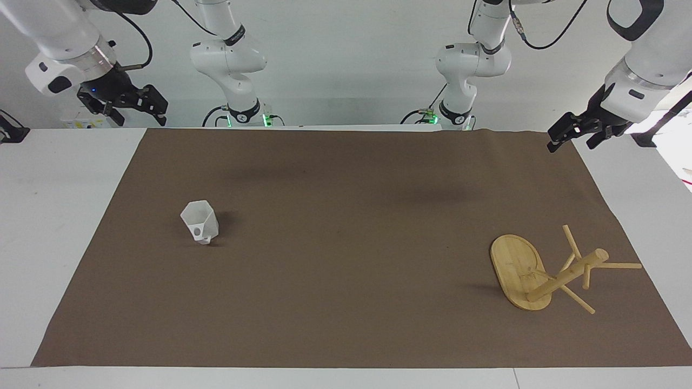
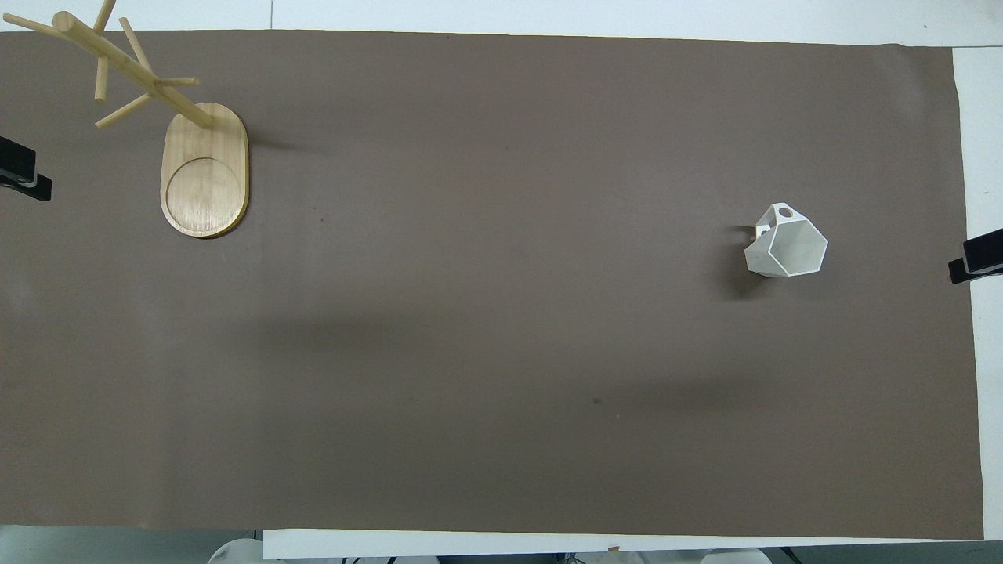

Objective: Hang cup on rack

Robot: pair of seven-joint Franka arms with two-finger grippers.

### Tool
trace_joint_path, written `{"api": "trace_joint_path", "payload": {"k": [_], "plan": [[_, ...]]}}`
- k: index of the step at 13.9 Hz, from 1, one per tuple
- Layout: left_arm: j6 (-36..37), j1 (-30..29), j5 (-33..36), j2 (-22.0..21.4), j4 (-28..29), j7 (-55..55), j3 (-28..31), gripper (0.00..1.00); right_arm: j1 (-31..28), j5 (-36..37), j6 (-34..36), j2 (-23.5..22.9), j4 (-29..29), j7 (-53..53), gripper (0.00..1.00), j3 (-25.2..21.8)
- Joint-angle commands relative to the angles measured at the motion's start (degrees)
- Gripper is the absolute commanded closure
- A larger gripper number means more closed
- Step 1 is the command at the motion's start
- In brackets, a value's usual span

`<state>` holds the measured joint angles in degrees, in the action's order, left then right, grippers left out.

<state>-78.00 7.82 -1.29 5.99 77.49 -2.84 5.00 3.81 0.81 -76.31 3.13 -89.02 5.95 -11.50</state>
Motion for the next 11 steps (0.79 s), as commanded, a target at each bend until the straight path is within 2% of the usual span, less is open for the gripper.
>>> {"api": "trace_joint_path", "payload": {"k": [1,9,11], "plan": [[-1.1,-0.9,-0.3,-1.9,2.4,0.4,-0.2,0.00,0.2,0.9,-0.9,0.7,-1.1,-0.6,0.00,0.0],[-1.1,-0.8,-0.2,-1.8,2.4,0.4,-0.2,0.00,0.5,0.8,-0.2,1.3,-1.1,0.8,0.00,0.1],[-1.1,-0.8,-0.2,-1.9,2.4,0.4,-0.2,0.00,0.4,0.6,-2.6,1.0,-1.1,10.5,0.00,0.1]]}}
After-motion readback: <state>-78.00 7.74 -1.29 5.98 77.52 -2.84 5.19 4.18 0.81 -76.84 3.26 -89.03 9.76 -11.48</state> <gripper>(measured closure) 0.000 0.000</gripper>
